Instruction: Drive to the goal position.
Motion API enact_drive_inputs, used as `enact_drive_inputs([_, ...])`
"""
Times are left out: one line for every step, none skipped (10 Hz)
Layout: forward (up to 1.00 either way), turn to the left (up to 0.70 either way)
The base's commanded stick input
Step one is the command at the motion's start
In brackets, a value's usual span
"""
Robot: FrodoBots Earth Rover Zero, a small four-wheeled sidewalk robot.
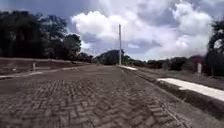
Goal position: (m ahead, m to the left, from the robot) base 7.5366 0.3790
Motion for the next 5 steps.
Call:
enact_drive_inputs([1.0, 0.0])
enact_drive_inputs([1.0, 0.0])
enact_drive_inputs([1.0, 0.0])
enact_drive_inputs([1.0, 0.0])
enact_drive_inputs([1.0, 0.0])
